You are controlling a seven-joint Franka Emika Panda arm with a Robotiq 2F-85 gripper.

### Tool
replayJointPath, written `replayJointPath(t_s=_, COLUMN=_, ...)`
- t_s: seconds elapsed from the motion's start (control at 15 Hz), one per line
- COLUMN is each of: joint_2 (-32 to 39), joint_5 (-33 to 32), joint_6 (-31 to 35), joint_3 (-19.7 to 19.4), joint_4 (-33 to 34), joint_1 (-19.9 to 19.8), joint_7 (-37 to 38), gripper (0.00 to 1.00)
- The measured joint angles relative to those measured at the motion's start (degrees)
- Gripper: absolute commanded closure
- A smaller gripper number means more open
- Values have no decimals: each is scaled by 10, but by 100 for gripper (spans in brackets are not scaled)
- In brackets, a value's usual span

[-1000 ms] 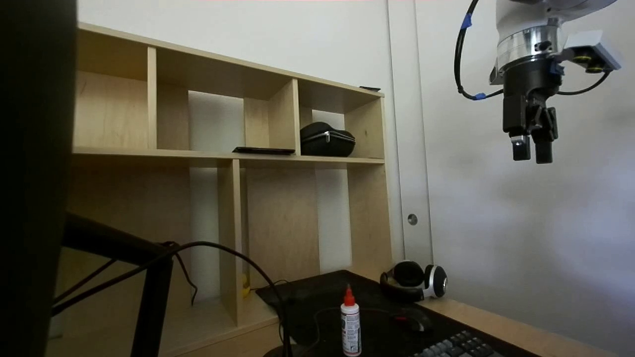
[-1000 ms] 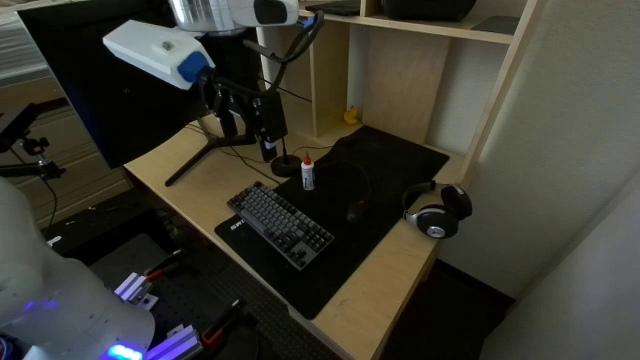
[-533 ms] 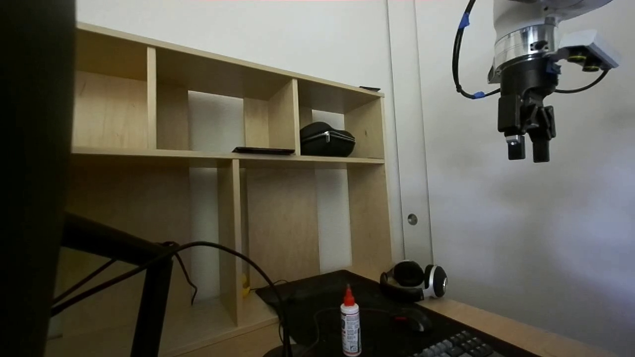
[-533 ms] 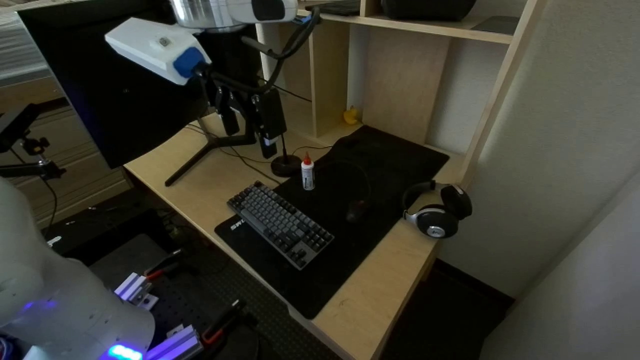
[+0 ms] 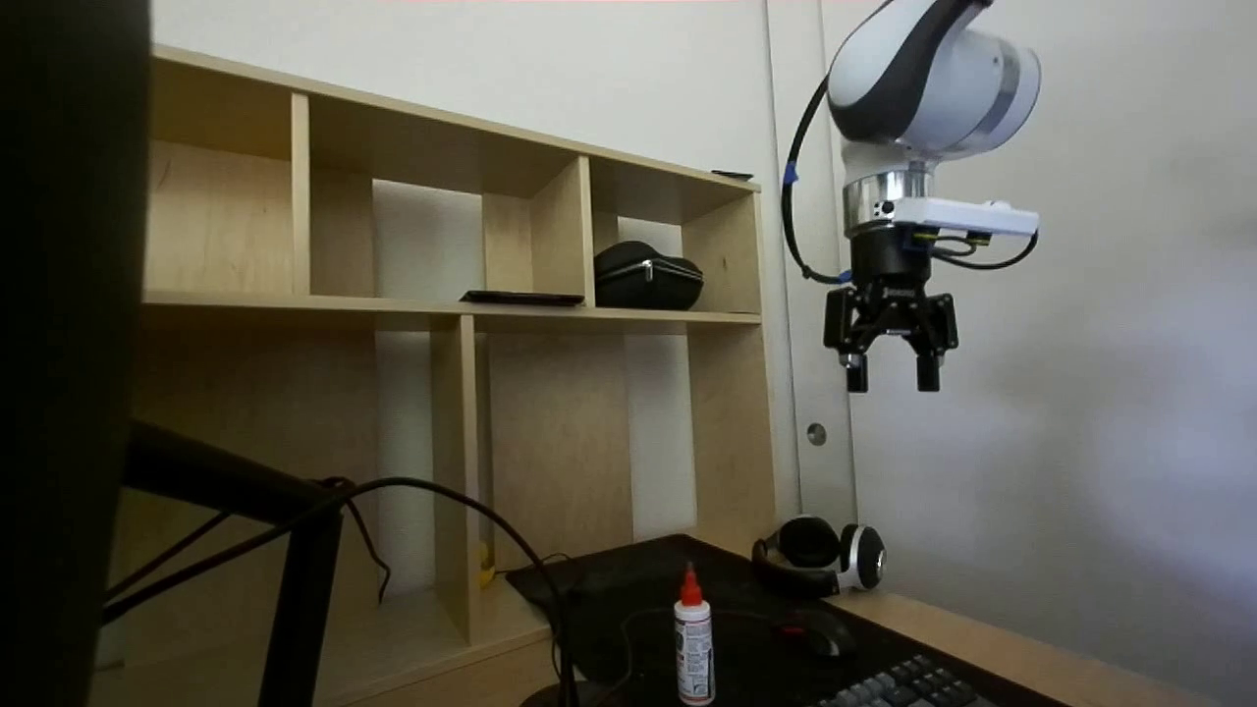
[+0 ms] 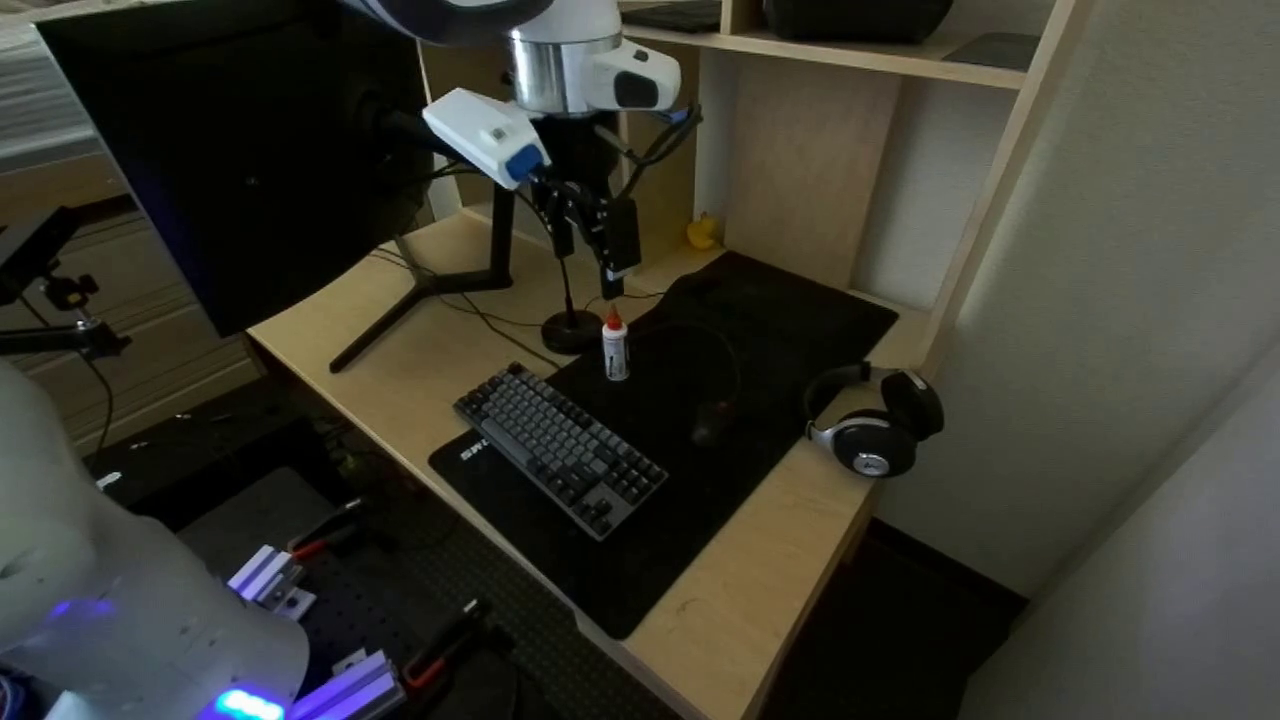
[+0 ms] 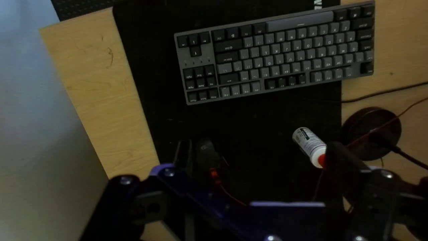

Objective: Move the mouse to the left

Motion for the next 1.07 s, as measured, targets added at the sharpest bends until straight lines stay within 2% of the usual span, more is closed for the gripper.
replayJointPath(t_s=0.13, joint_2=41, joint_5=10, joint_6=-2, joint_3=0, joint_4=28, joint_1=-2, joint_7=1, gripper=0)
replayJointPath(t_s=0.27, joint_2=51, joint_5=11, joint_6=-4, joint_3=0, joint_4=39, joint_1=-3, joint_7=1, gripper=0)
replayJointPath(t_s=0.47, joint_2=51, joint_5=11, joint_6=-14, joint_3=2, joint_4=39, joint_1=-4, joint_7=-8, gripper=0)
replayJointPath(t_s=0.6, joint_2=75, joint_5=6, joint_6=-8, joint_3=5, joint_4=23, joint_1=-3, joint_7=-27, gripper=0)
replayJointPath(t_s=0.8, joint_2=162, joint_5=3, joint_6=73, joint_3=5, joint_4=11, joint_1=-4, joint_7=-69, gripper=0)
replayJointPath(t_s=1.0, joint_2=262, joint_5=-6, joint_6=182, joint_3=5, joint_4=30, joint_1=-12, joint_7=-91, gripper=0)
replayJointPath(t_s=1.07, joint_2=280, joint_5=-7, joint_6=189, joint_3=6, joint_4=37, joint_1=-15, joint_7=-91, gripper=0)
